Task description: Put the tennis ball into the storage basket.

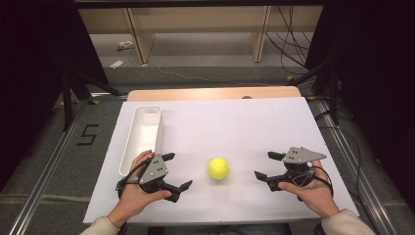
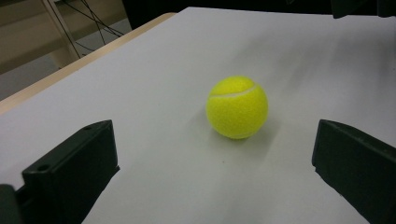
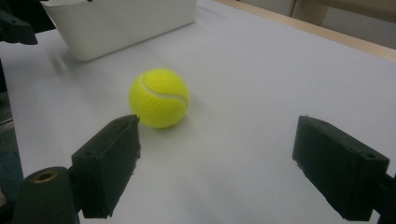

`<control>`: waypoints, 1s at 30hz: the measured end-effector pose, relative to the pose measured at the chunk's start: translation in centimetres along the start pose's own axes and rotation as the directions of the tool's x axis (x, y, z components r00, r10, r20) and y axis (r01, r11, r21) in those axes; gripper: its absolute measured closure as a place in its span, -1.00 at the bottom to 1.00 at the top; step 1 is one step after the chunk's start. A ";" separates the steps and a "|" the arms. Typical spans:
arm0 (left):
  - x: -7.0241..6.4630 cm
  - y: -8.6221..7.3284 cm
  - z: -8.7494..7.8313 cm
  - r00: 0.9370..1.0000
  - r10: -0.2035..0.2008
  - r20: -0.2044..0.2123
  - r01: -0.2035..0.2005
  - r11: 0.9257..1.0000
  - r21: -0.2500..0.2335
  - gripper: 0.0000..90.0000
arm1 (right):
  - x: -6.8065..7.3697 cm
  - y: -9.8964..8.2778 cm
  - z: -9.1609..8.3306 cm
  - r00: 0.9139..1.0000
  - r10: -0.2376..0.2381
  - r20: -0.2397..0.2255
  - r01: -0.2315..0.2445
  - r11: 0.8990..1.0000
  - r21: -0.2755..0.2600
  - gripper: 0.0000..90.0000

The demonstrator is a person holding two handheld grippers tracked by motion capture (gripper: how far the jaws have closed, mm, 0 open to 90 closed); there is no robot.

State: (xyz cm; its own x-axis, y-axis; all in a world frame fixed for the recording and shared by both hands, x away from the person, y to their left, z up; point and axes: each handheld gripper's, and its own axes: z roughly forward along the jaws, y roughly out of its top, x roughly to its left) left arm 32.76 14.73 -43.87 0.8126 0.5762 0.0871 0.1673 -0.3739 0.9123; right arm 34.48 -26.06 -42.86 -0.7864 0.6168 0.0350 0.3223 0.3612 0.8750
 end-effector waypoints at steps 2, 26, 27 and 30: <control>0.0 0.0 0.0 1.000 0.000 0.000 0.000 1.000 0.000 -1.00 | 0.0 0.0 0.0 1.000 -0.002 0.000 0.002 1.000 -0.001 -0.65; -0.1 0.0 0.0 1.000 0.004 0.009 -0.004 1.000 0.003 -1.00 | 1.3 0.9 2.8 0.999 -0.025 -0.045 0.026 0.999 0.020 -0.65; -0.1 0.0 0.0 1.000 0.004 0.009 -0.004 1.000 0.003 -1.00 | 1.3 0.9 2.9 0.999 -0.025 -0.047 0.026 0.999 0.022 -0.65; -0.1 0.0 0.0 1.000 0.005 0.010 -0.005 1.000 0.003 -1.00 | 1.5 1.1 3.2 0.998 -0.028 -0.050 0.030 0.999 0.024 -0.65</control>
State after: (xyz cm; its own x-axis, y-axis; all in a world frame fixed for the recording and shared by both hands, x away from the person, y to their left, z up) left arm 32.66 14.62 -43.92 0.8191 0.5669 0.0873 0.1651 -0.3788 0.9107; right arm 35.30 -22.51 -43.42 -0.8207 0.5704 0.0342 0.3115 0.3964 0.8636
